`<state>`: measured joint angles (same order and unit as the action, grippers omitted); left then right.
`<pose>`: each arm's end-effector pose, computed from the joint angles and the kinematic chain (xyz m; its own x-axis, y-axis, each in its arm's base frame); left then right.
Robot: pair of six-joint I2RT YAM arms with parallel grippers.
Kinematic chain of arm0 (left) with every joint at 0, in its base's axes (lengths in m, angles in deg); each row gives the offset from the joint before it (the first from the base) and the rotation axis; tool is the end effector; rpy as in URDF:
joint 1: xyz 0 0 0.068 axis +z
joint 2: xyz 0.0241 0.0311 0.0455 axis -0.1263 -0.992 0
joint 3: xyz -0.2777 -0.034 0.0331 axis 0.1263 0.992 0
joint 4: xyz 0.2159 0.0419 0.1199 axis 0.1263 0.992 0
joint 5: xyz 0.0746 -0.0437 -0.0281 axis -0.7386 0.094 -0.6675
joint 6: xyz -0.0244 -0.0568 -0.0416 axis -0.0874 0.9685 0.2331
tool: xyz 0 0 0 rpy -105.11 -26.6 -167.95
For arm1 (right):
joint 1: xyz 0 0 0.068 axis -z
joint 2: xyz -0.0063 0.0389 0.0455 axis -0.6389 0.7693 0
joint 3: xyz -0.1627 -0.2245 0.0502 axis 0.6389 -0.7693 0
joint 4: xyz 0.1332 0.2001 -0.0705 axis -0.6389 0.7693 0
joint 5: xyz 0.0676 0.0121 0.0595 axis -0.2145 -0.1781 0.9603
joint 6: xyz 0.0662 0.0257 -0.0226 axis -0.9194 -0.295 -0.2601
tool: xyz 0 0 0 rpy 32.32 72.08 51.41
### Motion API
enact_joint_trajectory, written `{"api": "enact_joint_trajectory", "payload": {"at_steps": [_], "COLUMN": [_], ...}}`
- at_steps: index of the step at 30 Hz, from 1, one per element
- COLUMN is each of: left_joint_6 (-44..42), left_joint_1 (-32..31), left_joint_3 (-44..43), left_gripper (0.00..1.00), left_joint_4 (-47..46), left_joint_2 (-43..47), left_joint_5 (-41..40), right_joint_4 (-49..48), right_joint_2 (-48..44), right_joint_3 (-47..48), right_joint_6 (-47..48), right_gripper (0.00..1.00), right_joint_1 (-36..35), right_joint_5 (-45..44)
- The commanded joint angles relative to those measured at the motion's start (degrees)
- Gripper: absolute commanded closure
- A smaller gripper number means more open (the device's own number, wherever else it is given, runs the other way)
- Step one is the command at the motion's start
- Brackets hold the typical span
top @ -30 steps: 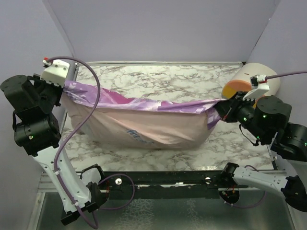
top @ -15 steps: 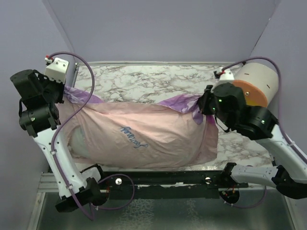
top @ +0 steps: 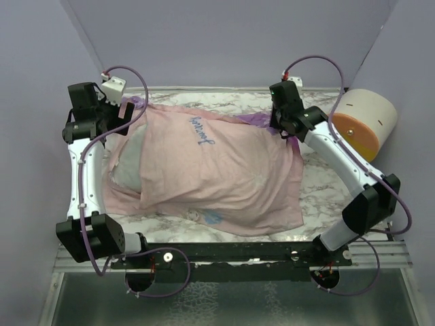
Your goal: Remove the pillowcase from the pillow
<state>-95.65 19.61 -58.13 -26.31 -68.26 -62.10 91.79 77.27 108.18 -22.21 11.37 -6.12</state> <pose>0.2876 0.0523 0.3872 -0.4991 0.3153 -0.8071 0.1522 0.9489 0.2766 0.3090 0.1343 0.3532 -0.6157 0.1115 -0.7801 0.1500 0.9884 0.0228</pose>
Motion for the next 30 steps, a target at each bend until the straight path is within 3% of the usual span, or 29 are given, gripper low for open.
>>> {"api": "enact_joint_trajectory", "payload": {"at_steps": [1,3,5,9,17,30], "left_joint_6": [-0.6,-2.6,-4.4,-5.9,1.7,8.3], "left_joint_1": [0.3,0.2,0.3,0.3,0.4,0.4], "left_joint_3": [-5.5,-5.0,-3.2,2.0,10.9,9.8], "left_gripper": [0.01,0.01,0.01,0.01,0.08,0.57], "left_joint_4": [0.9,3.3,5.1,6.6,0.9,-8.0], "left_joint_2": [-1.5,-0.8,0.1,1.7,-0.7,-7.9], "left_joint_5": [-1.4,0.4,1.7,3.6,7.2,4.5], "right_joint_4": [-2.3,-1.2,-1.1,-4.2,-6.0,-6.4], "right_joint_2": [6.0,7.8,8.3,6.4,10.2,28.0], "right_joint_3": [10.5,14.4,16.6,15.1,12.5,28.9], "right_joint_6": [2.9,3.6,4.4,6.1,8.2,10.9], "right_gripper": [0.49,0.30,0.17,0.04,0.02,0.01], "right_joint_1": [-0.2,-0.2,-0.3,-1.6,-17.2,-25.3], "right_joint_5": [-0.2,-0.8,-0.8,2.1,2.5,10.1]}}
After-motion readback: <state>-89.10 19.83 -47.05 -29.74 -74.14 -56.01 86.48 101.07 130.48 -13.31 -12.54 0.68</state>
